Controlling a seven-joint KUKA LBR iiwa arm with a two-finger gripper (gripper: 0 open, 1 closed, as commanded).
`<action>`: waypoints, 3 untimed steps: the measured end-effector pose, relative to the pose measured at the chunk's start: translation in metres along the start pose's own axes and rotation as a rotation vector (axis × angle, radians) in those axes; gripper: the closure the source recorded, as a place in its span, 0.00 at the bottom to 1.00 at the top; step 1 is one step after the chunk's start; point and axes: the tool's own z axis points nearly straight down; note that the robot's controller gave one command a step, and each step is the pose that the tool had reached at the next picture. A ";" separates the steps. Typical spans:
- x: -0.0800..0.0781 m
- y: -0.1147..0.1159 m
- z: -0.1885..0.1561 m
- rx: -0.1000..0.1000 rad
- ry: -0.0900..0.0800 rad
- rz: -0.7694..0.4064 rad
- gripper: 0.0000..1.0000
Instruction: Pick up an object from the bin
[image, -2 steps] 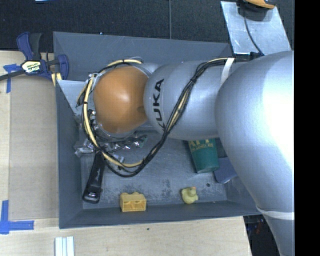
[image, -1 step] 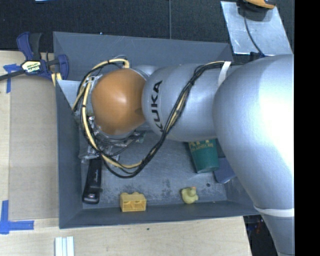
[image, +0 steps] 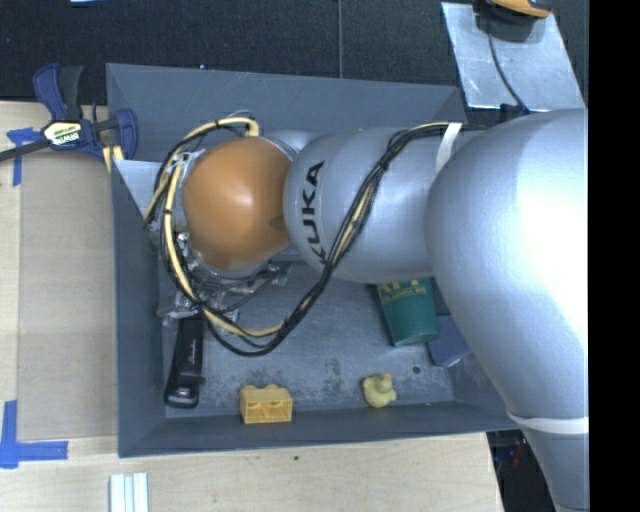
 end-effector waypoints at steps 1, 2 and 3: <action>0.002 0.002 -0.011 -0.005 0.003 0.001 1.00; 0.000 0.000 -0.036 0.000 0.000 0.002 1.00; 0.001 0.001 -0.051 -0.003 0.002 0.004 1.00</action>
Offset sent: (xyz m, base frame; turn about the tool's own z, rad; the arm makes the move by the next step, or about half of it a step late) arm -0.0013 -0.0006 0.0243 0.0004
